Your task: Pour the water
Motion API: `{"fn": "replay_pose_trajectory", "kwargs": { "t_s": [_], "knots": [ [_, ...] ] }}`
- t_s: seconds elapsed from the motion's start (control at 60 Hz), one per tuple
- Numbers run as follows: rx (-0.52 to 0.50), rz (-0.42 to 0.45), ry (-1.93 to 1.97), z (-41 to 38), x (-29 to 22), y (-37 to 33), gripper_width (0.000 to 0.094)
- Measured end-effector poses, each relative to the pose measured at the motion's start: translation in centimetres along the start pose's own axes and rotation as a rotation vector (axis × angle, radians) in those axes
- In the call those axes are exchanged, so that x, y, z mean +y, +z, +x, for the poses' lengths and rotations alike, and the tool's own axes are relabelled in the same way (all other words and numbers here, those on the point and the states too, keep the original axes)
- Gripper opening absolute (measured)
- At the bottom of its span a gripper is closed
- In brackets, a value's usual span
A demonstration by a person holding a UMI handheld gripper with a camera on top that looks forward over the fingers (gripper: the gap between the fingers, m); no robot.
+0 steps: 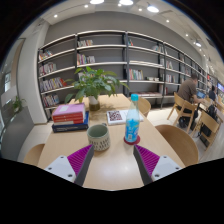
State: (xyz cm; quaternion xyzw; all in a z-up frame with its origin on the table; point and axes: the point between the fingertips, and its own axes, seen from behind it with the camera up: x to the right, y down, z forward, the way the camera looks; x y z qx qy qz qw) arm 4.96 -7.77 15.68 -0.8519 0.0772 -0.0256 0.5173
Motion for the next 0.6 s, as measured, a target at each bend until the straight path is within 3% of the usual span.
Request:
{"fn": "replay_pose_trajectory", "kwargs": {
  "t_s": [0.233,0.6],
  "knots": [
    [-0.051,0.079,-0.040,-5.4,-4.8,-5.4,0.0818],
    [-0.066,0.092,-0.072,-8.8,-6.5,-10.1,0.0822]
  ]
}}
